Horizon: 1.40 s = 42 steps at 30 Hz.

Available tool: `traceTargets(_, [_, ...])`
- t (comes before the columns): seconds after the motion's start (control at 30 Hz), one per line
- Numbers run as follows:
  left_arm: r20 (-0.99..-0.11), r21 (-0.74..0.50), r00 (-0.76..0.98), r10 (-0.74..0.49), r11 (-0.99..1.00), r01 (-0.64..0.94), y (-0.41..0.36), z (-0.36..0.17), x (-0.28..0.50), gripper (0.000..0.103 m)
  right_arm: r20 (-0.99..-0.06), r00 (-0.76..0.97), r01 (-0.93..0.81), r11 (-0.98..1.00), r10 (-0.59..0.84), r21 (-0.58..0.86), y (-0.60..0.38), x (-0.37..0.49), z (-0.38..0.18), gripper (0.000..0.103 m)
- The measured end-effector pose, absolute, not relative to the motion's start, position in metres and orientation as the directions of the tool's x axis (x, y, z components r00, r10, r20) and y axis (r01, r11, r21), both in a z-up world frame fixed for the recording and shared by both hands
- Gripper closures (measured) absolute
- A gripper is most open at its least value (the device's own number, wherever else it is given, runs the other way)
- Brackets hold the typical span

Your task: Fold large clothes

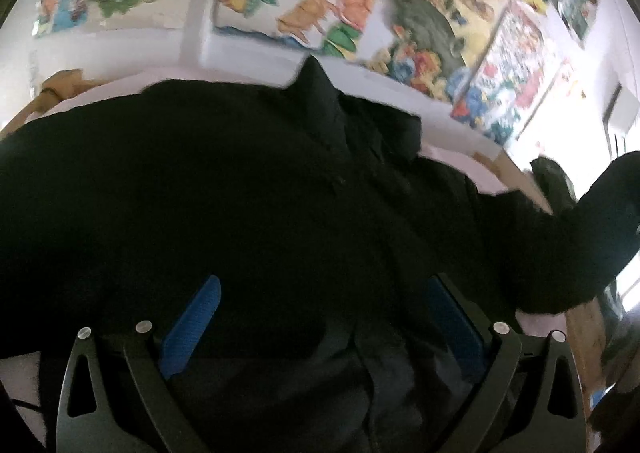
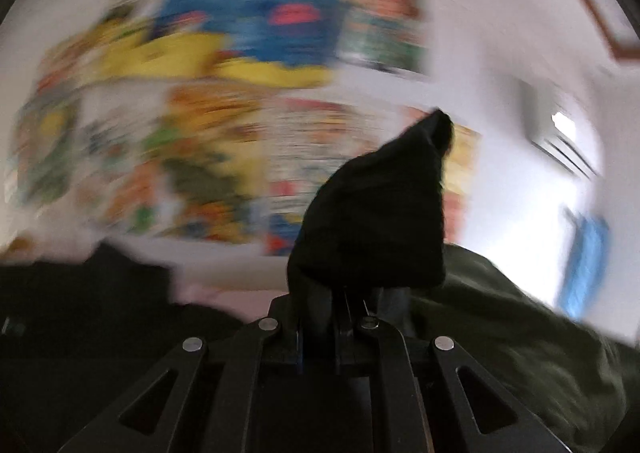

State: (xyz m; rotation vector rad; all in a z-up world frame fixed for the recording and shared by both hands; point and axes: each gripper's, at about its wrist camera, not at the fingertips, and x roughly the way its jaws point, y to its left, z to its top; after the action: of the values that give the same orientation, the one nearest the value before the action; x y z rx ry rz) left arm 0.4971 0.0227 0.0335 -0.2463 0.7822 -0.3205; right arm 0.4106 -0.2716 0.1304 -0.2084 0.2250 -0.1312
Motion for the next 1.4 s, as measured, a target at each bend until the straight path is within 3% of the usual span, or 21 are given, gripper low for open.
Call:
traceTargets(0.07, [-0.634, -0.37, 0.669, -0.387, 0.912, 0.176, 0.035, 0.037, 0.496, 0.002, -0.249, 0.966, 0.0, 0.959, -0.073, -0.283, -0.238, 0.421, 0.121, 0.093])
traceTargets(0.2, [-0.577, -0.486, 0.674, -0.461, 0.857, 0.17, 0.063, 0.04, 0.495, 0.002, -0.417, 0.907, -0.242, 0.877, 0.053, -0.416, -0.161, 0.438, 0.079, 0.093])
traceTargets(0.33, [-0.523, -0.611, 0.633, -0.57, 0.769, 0.187, 0.075, 0.032, 0.501, 0.002, -0.589, 0.805, -0.427, 0.766, 0.079, -0.481, -0.11, 0.449, 0.015, 0.093])
traceTargets(0.47, [-0.501, -0.648, 0.579, -0.644, 0.722, 0.242, 0.067, 0.03, 0.505, 0.002, -0.705, 0.705, -0.551, 0.69, 0.082, -0.47, -0.086, 0.448, -0.042, 0.093])
traceTargets(0.63, [-0.513, -0.652, 0.504, -0.695, 0.698, 0.298, 0.041, 0.022, 0.505, 0.002, -0.696, 0.71, -0.546, 0.708, 0.107, -0.448, -0.095, 0.446, -0.051, 0.093])
traceTargets(0.83, [-0.527, -0.737, 0.435, -0.73, 0.648, 0.192, 0.032, -0.002, 0.512, 0.003, -0.722, 0.677, -0.563, 0.73, 0.139, -0.388, -0.096, 0.454, -0.045, 0.091])
traceTargets(0.9, [-0.521, -0.751, 0.423, -0.741, 0.633, 0.185, 0.03, -0.006, 0.514, 0.003, -0.732, 0.666, -0.578, 0.72, 0.143, -0.384, -0.094, 0.451, -0.044, 0.089])
traceTargets(0.97, [-0.525, -0.743, 0.426, -0.736, 0.641, 0.193, 0.025, -0.005, 0.514, 0.004, -0.74, 0.654, -0.593, 0.714, 0.157, -0.372, -0.093, 0.444, -0.043, 0.078])
traceTargets(1.0, [-0.526, -0.738, 0.427, -0.735, 0.645, 0.2, 0.022, -0.006, 0.513, 0.007, -0.743, 0.652, -0.593, 0.714, 0.155, -0.372, -0.094, 0.443, -0.043, 0.075])
traceTargets(1.07, [-0.541, -0.724, 0.417, -0.731, 0.657, 0.211, 0.013, -0.006, 0.513, 0.028, -0.747, 0.646, -0.594, 0.717, 0.156, -0.365, -0.096, 0.44, -0.043, 0.067])
traceTargets(1.2, [-0.577, -0.711, 0.397, -0.714, 0.678, 0.186, -0.005, -0.012, 0.515, 0.047, -0.745, 0.649, -0.587, 0.726, 0.156, -0.36, -0.103, 0.435, -0.04, 0.05])
traceTargets(1.23, [-0.586, -0.707, 0.392, -0.709, 0.684, 0.181, -0.009, -0.014, 0.514, 0.058, -0.745, 0.65, -0.586, 0.726, 0.154, -0.361, -0.105, 0.433, -0.039, 0.046])
traceTargets(1.27, [-0.595, -0.698, 0.392, -0.701, 0.693, 0.18, -0.012, -0.014, 0.514, 0.072, -0.745, 0.649, -0.586, 0.724, 0.153, -0.363, -0.106, 0.431, -0.038, 0.043])
traceTargets(1.4, [-0.62, -0.666, 0.408, -0.67, 0.725, 0.179, -0.021, -0.012, 0.514, 0.093, -0.745, 0.652, -0.587, 0.718, 0.144, -0.375, -0.114, 0.418, -0.035, 0.039])
